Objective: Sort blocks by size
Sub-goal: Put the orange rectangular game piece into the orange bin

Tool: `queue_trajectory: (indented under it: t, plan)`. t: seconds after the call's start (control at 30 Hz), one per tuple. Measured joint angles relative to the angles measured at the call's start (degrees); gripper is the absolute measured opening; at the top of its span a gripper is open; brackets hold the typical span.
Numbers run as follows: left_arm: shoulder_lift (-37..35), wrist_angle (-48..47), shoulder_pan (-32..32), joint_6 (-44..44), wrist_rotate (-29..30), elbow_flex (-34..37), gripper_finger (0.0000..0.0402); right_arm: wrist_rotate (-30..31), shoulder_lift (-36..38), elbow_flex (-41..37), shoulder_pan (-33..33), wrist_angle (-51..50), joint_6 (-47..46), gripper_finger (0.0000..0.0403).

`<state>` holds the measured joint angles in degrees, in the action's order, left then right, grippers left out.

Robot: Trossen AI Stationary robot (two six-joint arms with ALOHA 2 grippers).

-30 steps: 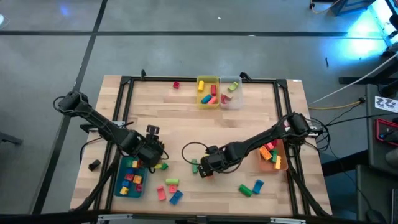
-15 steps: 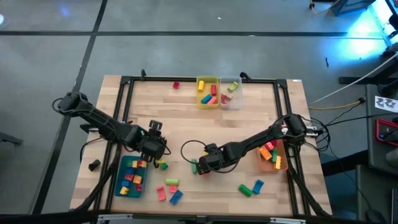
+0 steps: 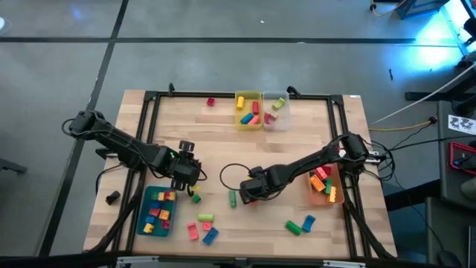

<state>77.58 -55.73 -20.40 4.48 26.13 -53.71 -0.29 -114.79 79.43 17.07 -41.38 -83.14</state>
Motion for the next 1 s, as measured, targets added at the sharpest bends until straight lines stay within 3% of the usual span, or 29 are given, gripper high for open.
queue_trajectory:
  t: [0.33, 0.7, 1.0]
  plan:
    - [0.0, 2.9, 2.0, -2.2, 0.0, 0.0, 0.0156, 0.8, 2.5, -0.4, -4.6, -17.2, 7.1, 0.0232]
    - [0.0, 2.9, 4.3, -2.5, 0.0, 0.0, 0.0156, 3.3, 6.6, -0.3, -4.3, -13.6, 8.2, 0.0232]
    - [0.0, 4.5, 5.4, -3.9, 0.0, 0.0, 0.0157, 4.4, 2.5, -0.2, -1.6, -10.0, 7.7, 0.0232]
